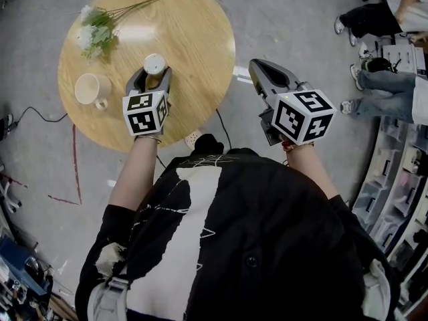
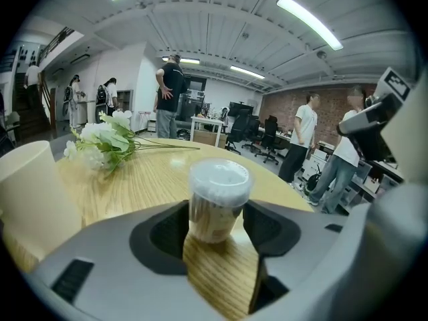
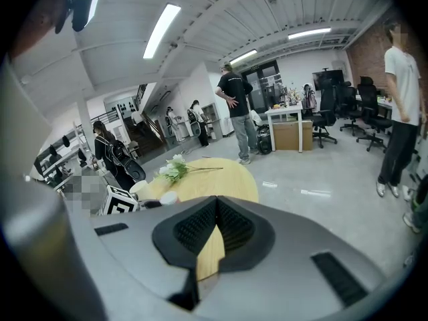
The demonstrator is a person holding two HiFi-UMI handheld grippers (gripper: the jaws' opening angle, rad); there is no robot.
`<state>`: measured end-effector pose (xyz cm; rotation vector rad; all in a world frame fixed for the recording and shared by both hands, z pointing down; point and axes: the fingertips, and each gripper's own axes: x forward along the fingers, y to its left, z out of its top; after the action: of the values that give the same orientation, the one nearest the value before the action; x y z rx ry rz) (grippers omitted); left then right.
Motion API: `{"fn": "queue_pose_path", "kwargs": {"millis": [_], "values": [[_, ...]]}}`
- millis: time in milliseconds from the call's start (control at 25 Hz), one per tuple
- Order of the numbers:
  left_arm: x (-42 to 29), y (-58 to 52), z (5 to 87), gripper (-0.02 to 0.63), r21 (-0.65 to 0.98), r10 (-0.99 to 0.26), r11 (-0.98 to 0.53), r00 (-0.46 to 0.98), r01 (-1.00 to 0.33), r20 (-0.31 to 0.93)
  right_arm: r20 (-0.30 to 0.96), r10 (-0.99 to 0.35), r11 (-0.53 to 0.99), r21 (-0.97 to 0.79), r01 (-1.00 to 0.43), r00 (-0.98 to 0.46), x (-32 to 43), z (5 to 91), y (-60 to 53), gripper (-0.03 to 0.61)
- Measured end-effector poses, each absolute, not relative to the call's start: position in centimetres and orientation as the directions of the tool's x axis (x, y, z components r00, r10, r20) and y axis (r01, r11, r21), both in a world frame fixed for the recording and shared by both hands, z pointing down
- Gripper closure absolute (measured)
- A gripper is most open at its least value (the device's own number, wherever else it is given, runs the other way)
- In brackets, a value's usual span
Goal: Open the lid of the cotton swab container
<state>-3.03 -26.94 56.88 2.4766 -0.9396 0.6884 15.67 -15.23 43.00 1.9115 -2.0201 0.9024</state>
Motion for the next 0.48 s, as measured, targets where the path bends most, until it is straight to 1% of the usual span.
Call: {"fn": "queue_pose_path", "kwargs": {"millis": [120,360,400,480], "values": [[-3.1,-26.7,56.3,0.351,0.202,-0.495,-0.696,0.665,-0.689,0.559,0.538,-0.830,-0.018,-0.283,-0.959,-0.144,15.4,42.6,-15.3,0.574],[-3.0,-26.2,52.5,0.351,0.222,-0.515,-0.696,0.690,-0.683,0.509,0.477,-0.855,0.057,-0.300,-0.952,-0.201,14.1,41.1,-16.1,0.572],[-3.1,-26.2,51.9,0.351,0.223,-0.520,-0.695,0.692,-0.683,0.501,0.468,-0.857,0.073,-0.304,-0.950,-0.216,13.7,40.9,-16.4,0.566],[-3.5,-26.2,50.7,0.351,0.227,-0.528,-0.695,0.699,-0.682,0.482,0.454,-0.856,0.106,-0.315,-0.943,-0.248,12.5,40.7,-17.1,0.514]]}}
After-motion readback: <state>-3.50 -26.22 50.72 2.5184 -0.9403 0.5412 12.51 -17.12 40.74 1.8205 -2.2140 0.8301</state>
